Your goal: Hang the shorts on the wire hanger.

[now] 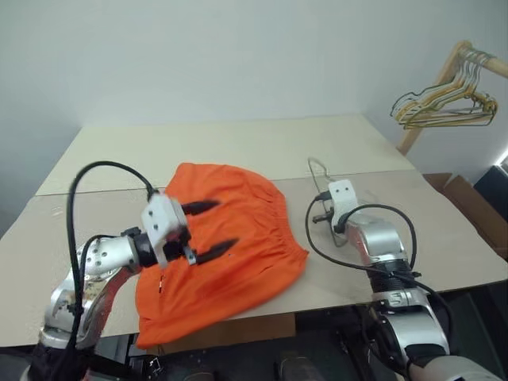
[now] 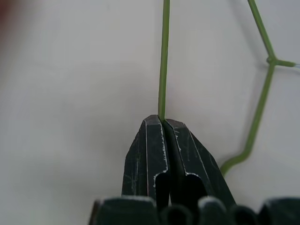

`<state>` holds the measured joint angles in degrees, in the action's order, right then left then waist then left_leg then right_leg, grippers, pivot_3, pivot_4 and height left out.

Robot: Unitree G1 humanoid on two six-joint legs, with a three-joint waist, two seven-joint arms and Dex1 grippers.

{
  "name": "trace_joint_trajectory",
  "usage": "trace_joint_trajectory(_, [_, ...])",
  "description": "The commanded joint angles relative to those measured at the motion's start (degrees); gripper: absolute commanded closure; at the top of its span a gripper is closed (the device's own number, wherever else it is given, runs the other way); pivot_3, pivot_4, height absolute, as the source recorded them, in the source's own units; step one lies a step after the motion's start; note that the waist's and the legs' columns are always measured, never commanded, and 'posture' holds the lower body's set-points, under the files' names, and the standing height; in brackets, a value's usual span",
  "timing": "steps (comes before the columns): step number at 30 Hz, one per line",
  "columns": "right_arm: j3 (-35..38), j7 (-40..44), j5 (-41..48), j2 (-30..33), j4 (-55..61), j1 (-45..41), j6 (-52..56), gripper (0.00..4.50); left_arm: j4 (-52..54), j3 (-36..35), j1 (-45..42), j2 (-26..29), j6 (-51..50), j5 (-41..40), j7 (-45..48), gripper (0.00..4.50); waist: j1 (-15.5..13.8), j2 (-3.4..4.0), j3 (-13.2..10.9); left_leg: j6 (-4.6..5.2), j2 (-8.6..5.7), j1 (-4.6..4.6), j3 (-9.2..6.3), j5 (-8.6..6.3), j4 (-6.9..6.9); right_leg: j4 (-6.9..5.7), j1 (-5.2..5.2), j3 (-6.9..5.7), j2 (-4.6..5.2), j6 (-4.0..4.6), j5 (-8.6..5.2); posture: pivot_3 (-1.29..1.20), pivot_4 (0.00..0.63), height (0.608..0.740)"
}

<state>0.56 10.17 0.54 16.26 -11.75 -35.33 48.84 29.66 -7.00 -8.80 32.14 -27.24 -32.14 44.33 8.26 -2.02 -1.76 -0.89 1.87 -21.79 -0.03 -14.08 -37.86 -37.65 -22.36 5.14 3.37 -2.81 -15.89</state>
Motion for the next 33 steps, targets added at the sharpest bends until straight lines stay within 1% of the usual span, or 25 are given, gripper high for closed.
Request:
trace_joint_trajectory(1, [-1.0, 2.7, -0.3, 1.8, 13.3, 1.5, -14.6, 4.47, -1.1, -5.0, -5.5, -5.9, -7.3, -13.6, -8.9, 0.15, 0.0, 0.0, 0.0, 0.0, 0.01, -0.05, -0.07, 0.0, 0.0, 0.0, -0.02, -0.03, -0.01, 0.0, 0.0, -0.06, 0.0, 0.74])
trace_joint_trajectory(2, [-2.6, 4.2, -1.4, 3.0, 15.6, 3.1, -21.7, 4.47, -1.7, -6.1, -7.2, -8.0, -9.0, -17.7, -11.5, 0.15, 0.0, 0.0, 0.0, 0.0, 0.0, -0.11, -0.17, 0.0, -0.01, 0.03, -0.03, -0.05, 0.0, -0.02, 0.01, -0.06, 0.0, 0.74])
trace_joint_trajectory(4, [-4.1, 6.4, -1.6, 3.5, 19.3, 5.7, -30.9, 4.47, -3.0, -7.7, -10.2, -11.6, -11.4, -24.1, -16.2, 0.15, 0.0, -0.02, 0.0, -0.01, -0.03, -0.16, -0.31, 0.0, -0.01, 0.09, -0.02, -0.06, 0.04, -0.06, 0.01, -0.07, 0.0, 0.74])
trace_joint_trajectory(6, [-4.6, 7.3, -1.1, 2.9, 21.5, 7.5, -36.5, 4.47, -4.1, -8.3, -12.4, -13.9, -12.6, -27.7, -19.6, 0.15, 0.2, -0.03, 0.0, -0.01, -0.05, -0.12, -0.35, 0.0, -0.02, 0.09, 0.02, -0.04, 0.05, -0.09, 0.03, -0.07, 0.0, 0.74])
trace_joint_trajectory(9, [-6.5, 7.8, -1.4, 1.1, 23.7, 9.9, -46.0, 4.47, -6.4, -8.3, -16.4, -17.6, -12.8, -31.1, -24.9, 0.15, 0.2, -0.03, 0.0, -0.03, -0.07, -0.07, -0.38, 0.01, -0.04, 0.06, 0.07, -0.03, 0.05, -0.11, 0.05, -0.07, 0.0, 0.74])
trace_joint_trajectory(12, [-8.8, 8.7, -1.9, -0.2, 24.8, 11.8, -51.9, 4.47, -7.9, -7.7, -19.1, -19.0, -12.5, -31.6, -27.4, 0.15, 0.2, -0.03, 0.0, -0.04, -0.08, -0.05, -0.4, 0.02, -0.05, 0.05, 0.08, -0.02, 0.04, -0.1, 0.05, -0.07, 0.0, 0.74])
trace_joint_trajectory(16, [-11.6, 8.9, -4.1, -0.8, 24.9, 13.7, -57.0, 4.47, -9.2, -6.1, -21.5, -20.2, -11.3, -29.7, -29.4, 0.15, 0.2, -0.03, 0.0, -0.06, -0.12, -0.06, -0.44, 0.02, -0.05, 0.08, 0.09, -0.03, 0.04, -0.1, 0.05, -0.08, 0.0, 0.74])
trace_joint_trajectory(19, [-13.2, 9.3, -5.5, -0.9, 24.6, 14.8, -59.5, 4.47, -9.1, -5.6, -22.3, -21.0, -10.8, -29.9, -29.4, 0.15, 0.2, -0.03, 0.0, -0.08, -0.15, -0.01, -0.43, 0.04, -0.05, 0.07, 0.11, -0.02, 0.05, -0.09, 0.06, -0.08, 0.0, 0.74])
trace_joint_trajectory(24, [-13.8, 9.3, -7.1, -1.3, 23.5, 15.6, -60.7, 4.47, -9.2, -5.6, -22.7, -21.4, -10.0, -29.9, -30.1, 0.15, 0.2, -0.03, 0.0, -0.08, -0.15, 0.01, -0.43, 0.04, -0.05, 0.08, 0.12, -0.01, 0.04, -0.09, 0.05, -0.08, 0.0, 0.74])
trace_joint_trajectory(27, [-13.6, 9.2, -7.5, -1.6, 23.1, 15.6, -60.5, 4.5, -9.3, -5.9, -22.7, -21.5, -9.6, -30.1, -30.5, 0.78, 0.1, -0.03, 0.0, -0.08, -0.15, 0.02, -0.43, 0.04, -0.05, 0.08, 0.13, -0.01, 0.03, -0.09, 0.05, -0.08, 0.0, 0.74])
trace_joint_trajectory(30, [-13.4, 9.4, -7.6, -1.6, 22.9, 15.5, -60.6, 4.5, -8.7, -4.9, -22.0, -21.1, -8.5, -28.0, -30.0, 1.77, 0.1, -0.03, 0.0, -0.08, -0.15, 0.01, -0.42, 0.04, -0.05, 0.09, 0.13, -0.01, 0.03, -0.09, 0.05, -0.08, 0.0, 0.74])
trace_joint_trajectory(33, [-13.4, 10.0, -7.5, -1.4, 23.0, 15.5, -60.4, 4.5, -8.4, -4.7, -21.7, -21.4, -8.0, -27.7, -29.8, 2.69, 0.1, -0.03, 0.0, -0.08, -0.15, 0.01, -0.42, 0.04, -0.05, 0.1, 0.13, -0.01, 0.03, -0.09, 0.05, -0.08, 0.0, 0.74])
